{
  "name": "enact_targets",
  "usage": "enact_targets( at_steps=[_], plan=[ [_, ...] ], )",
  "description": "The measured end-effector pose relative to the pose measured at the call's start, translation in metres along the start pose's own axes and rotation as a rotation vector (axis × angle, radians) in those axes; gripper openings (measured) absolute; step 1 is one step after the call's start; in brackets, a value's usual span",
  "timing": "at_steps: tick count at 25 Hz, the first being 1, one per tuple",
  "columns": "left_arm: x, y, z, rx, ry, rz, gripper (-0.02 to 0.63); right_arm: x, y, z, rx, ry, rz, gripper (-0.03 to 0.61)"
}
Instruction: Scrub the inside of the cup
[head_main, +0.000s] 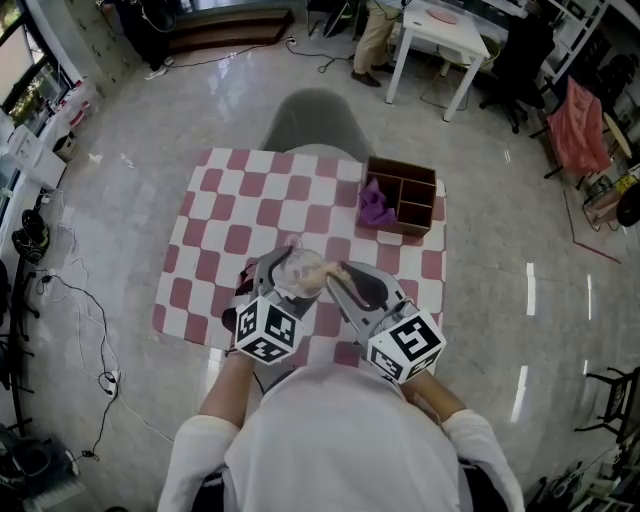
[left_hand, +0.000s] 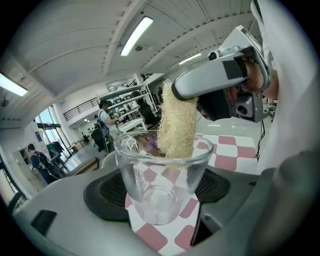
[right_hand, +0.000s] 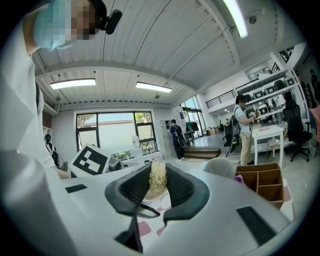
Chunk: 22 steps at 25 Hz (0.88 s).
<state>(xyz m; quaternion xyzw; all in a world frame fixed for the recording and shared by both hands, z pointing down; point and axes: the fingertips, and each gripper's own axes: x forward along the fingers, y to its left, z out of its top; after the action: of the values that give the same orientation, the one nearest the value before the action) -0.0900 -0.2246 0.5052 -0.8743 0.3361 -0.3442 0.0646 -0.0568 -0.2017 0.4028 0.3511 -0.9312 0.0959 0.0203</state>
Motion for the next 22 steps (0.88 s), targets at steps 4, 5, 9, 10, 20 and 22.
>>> enact_targets(
  at_steps=[4,5,9,10,20,22],
  plan=[
    [0.004,0.004,-0.003,-0.028,-0.012,-0.001,0.379,-0.002,0.0,0.002,0.003,-0.022,0.004,0.106],
    [0.006,0.005,-0.004,-0.038,-0.017,-0.003,0.379,-0.003,-0.001,0.003,0.004,-0.023,0.001,0.106],
    [0.012,0.004,-0.007,-0.079,-0.041,-0.018,0.379,-0.007,-0.004,0.007,0.017,-0.048,-0.013,0.106],
    [0.014,0.004,-0.007,-0.095,-0.055,-0.024,0.379,-0.009,-0.006,0.009,0.022,-0.06,-0.016,0.106],
    [0.035,0.006,-0.013,-0.234,-0.147,-0.053,0.379,-0.029,-0.026,0.015,0.039,-0.093,-0.095,0.106],
    [0.039,0.007,-0.013,-0.262,-0.161,-0.058,0.379,-0.033,-0.027,0.012,0.043,-0.087,-0.11,0.106]
  ],
)
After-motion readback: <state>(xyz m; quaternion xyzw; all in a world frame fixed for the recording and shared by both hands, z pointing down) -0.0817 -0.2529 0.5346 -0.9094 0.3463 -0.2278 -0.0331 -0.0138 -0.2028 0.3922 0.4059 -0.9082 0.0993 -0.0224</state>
